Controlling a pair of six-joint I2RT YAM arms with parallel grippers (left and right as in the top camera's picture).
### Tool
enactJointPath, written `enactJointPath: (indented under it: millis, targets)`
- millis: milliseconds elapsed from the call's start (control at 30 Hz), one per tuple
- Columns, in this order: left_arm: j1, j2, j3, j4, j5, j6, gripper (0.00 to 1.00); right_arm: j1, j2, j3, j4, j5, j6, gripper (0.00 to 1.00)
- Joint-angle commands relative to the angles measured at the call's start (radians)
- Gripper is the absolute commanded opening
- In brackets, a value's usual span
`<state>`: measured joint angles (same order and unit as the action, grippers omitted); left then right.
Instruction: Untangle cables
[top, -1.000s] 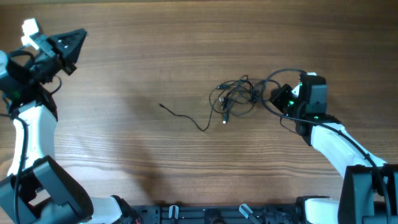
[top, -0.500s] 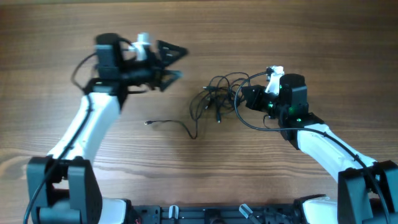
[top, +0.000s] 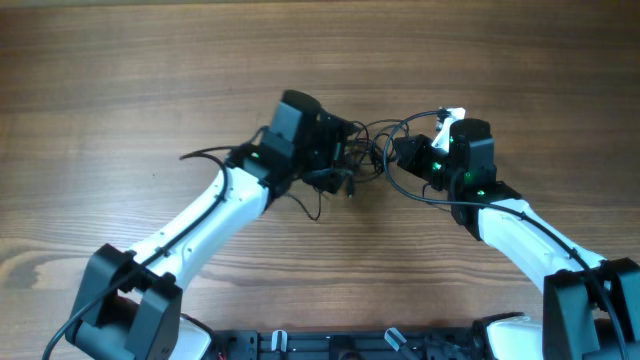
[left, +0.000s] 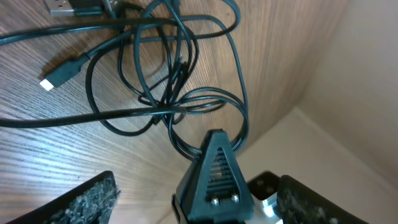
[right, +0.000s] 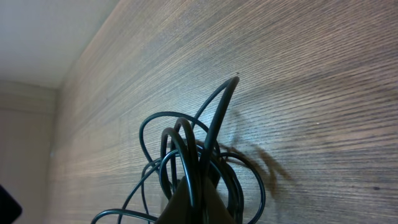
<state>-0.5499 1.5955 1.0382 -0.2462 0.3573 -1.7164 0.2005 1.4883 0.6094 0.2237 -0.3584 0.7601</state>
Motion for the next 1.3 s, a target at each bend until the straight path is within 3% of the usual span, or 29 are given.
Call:
enactJointPath:
  millis: [0, 100, 300, 467, 500, 567, 733, 900, 967, 1033, 1167, 1267]
  targets:
    - [-0.056, 0.008, 0.003, 0.003, -0.207, -0.124, 0.77, 0.004, 0.006, -0.001, 0.001, -0.032, 0.024, 0.04]
    - [-0.074, 0.029, 0.003, 0.011, -0.229, -0.133, 0.73, 0.004, 0.006, -0.001, 0.002, -0.077, 0.024, 0.05]
    - [-0.092, 0.135, 0.003, 0.131, -0.229, -0.132, 0.53, 0.004, 0.006, -0.001, 0.003, -0.141, -0.020, 0.05]
    - [-0.094, 0.184, 0.003, 0.127, -0.229, -0.132, 0.42, 0.004, 0.006, -0.001, 0.003, -0.154, -0.021, 0.05]
    - [-0.094, 0.193, 0.003, 0.126, -0.230, -0.131, 0.37, 0.004, 0.006, -0.001, 0.003, -0.165, -0.021, 0.05]
    - [-0.094, 0.206, 0.003, 0.126, -0.232, -0.120, 0.04, 0.004, 0.006, -0.001, 0.003, -0.166, -0.025, 0.05]
    - [-0.061, 0.163, 0.004, 0.222, -0.183, 0.006, 0.04, 0.004, 0.006, -0.001, -0.030, -0.035, -0.060, 0.04]
    - [0.054, 0.021, 0.004, 0.465, -0.116, 0.008, 0.04, 0.010, 0.006, -0.001, -0.060, -0.221, -0.186, 0.04]
    - [0.124, -0.037, 0.004, 0.517, -0.068, 0.017, 0.04, 0.010, 0.006, -0.001, -0.137, -0.063, -0.193, 0.04]
    - [0.200, -0.087, 0.004, 0.501, -0.003, 0.135, 0.04, -0.010, 0.004, 0.000, -0.169, 0.076, -0.129, 0.04]
    - [0.347, -0.134, 0.004, 0.409, 0.235, 0.406, 0.04, -0.090, -0.053, 0.002, 0.005, -0.069, -0.132, 0.04]
    - [0.453, -0.135, 0.004, 0.326, 0.446, 0.647, 0.04, -0.140, -0.081, 0.002, 0.106, 0.005, -0.129, 0.04]
